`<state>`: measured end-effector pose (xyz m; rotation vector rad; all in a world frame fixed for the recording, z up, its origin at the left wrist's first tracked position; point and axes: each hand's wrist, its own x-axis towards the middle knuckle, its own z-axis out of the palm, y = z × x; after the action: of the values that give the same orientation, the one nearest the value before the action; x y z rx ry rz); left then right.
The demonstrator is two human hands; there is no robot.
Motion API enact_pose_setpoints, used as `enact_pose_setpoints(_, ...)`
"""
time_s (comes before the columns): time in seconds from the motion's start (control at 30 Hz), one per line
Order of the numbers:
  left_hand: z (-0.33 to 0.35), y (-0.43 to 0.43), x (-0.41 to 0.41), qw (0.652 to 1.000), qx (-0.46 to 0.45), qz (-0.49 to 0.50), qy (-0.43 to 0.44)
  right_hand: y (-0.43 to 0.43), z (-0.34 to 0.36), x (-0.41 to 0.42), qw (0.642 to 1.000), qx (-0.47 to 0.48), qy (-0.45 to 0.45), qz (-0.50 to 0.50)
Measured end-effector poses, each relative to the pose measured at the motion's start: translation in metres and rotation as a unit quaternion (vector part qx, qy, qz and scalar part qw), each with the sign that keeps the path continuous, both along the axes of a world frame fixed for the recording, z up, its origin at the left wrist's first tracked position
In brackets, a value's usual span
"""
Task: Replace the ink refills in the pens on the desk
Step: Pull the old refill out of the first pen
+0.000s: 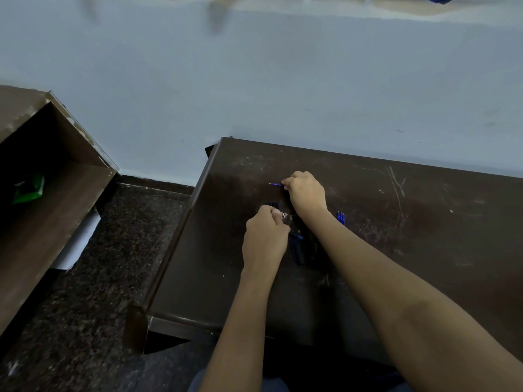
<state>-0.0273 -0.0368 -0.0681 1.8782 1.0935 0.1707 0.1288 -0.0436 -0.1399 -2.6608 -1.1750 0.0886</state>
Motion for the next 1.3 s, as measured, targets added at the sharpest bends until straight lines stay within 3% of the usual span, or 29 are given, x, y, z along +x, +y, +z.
enact_pose_setpoints(0.37,0.012,-0.005,0.001,1.000,-0.004,0.005,-0.026,-0.001,0.016,-0.004,1.000,0.009,-0.014,-0.004)
enact_pose_setpoints(0.6,0.026,-0.011,0.000,0.999,0.019,-0.021,-0.019,-0.035,0.042,-0.008,0.979,0.137,0.048,-0.145)
enact_pose_setpoints(0.77,0.034,-0.016,-0.005,0.999,0.013,-0.029,0.003,-0.085,0.049,-0.003,0.942,0.012,0.197,-0.269)
enact_pose_setpoints(0.93,0.038,-0.023,-0.002,0.997,-0.011,-0.051,0.054,-0.120,0.044,-0.014,0.910,-0.046,0.281,-0.300)
enact_pose_setpoints(1.3,0.045,-0.029,-0.001,0.990,0.024,-0.097,0.095,-0.130,0.035,-0.026,0.892,-0.005,0.317,-0.321)
